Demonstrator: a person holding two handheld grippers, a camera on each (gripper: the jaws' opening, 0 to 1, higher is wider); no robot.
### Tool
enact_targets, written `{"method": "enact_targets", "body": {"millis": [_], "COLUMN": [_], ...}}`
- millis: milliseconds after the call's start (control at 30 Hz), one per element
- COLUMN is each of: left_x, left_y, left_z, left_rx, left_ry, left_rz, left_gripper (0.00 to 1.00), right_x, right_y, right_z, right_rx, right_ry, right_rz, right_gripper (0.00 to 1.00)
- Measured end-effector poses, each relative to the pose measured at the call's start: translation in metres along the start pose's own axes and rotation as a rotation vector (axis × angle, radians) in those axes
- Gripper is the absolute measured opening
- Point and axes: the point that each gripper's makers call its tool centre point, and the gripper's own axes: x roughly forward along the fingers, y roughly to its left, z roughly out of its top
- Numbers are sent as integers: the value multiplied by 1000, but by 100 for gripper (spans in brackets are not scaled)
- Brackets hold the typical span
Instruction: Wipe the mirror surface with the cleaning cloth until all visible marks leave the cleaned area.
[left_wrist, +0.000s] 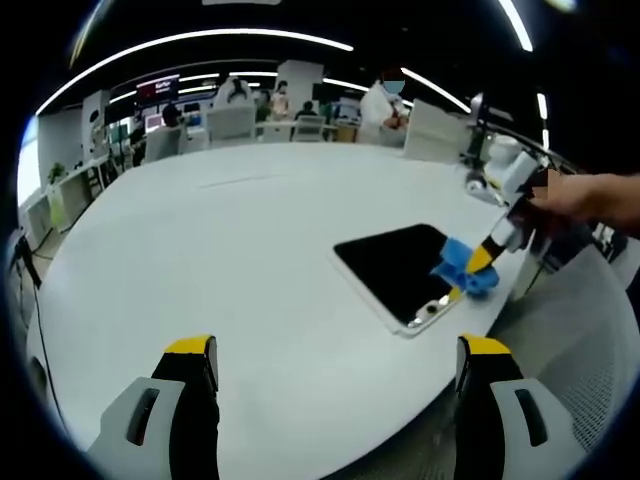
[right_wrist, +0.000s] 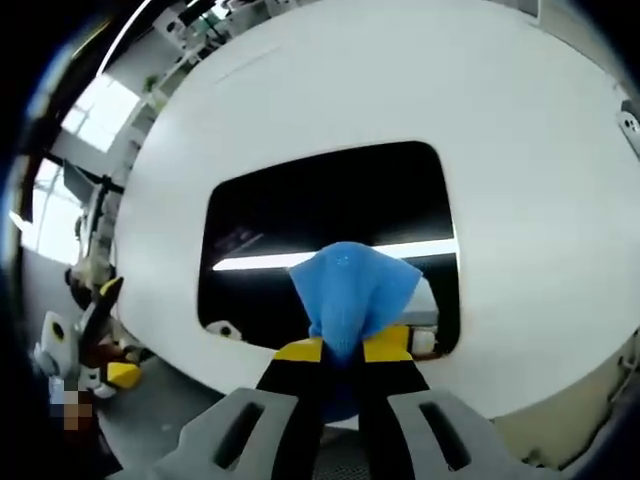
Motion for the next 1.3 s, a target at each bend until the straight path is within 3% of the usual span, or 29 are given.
{"method": "enact_targets", "body": {"millis": [1300], "left_x": [0], "left_y": [-2], "left_z": [2], "left_rx": [1], "left_ry": [-12], "left_rz": [-7], "left_gripper": [99], "right_x": [25], "right_y": [85], "right_z": [0], "right_rx": [-117], "right_ry": [27], "right_rz": [46], "right_gripper": [7]}}
